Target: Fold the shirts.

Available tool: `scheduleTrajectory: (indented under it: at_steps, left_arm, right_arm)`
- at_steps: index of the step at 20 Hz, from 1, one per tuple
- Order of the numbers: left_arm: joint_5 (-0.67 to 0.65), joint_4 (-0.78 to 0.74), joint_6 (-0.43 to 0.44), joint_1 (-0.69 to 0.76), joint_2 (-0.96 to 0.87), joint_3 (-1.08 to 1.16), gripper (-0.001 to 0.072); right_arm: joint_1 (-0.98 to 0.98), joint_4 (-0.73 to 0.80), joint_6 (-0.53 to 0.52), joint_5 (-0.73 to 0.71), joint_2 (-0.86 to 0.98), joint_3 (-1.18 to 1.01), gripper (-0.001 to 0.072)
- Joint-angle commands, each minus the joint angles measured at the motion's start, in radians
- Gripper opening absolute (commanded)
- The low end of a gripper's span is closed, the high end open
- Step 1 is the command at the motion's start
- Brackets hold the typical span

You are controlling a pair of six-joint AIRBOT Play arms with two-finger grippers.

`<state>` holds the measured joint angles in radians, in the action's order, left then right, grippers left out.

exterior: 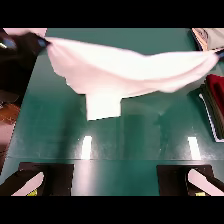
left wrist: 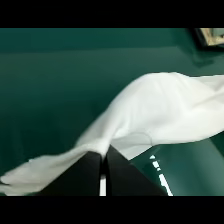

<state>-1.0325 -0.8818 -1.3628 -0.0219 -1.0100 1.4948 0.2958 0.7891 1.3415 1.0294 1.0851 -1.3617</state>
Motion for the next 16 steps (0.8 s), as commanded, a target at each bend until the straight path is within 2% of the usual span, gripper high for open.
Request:
scheduleTrajectory:
  at_steps: [1,7,10,13,16]
  left_arm:
    - [-0.095,0.0,0.009,-0.03,0.016,0.229,0.0028]
    - [-0.222,0.028,0.008,-0.03,0.016,0.539,0.0028]
    - [-0.196,0.111,0.008,-0.03,0.027,0.652,0.0028]
    - [-0.14,0.211,0.009,-0.03,0.089,0.653,0.0027]
    - [-0.105,0.227,0.011,-0.03,0.144,0.655,0.0027]
  right_arm:
    - [0.112,0.0,-0.007,0.113,-0.122,-0.103,0.0014]
    - [0.141,-0.001,-0.007,0.158,-0.278,-0.122,0.0014]
    - [0.141,-0.001,-0.006,0.207,-0.333,-0.122,0.0014]
    - [0.141,-0.002,0.005,0.28,-0.372,-0.122,0.0014]
    - [0.141,-0.003,0.06,0.392,-0.366,-0.121,0.0014]
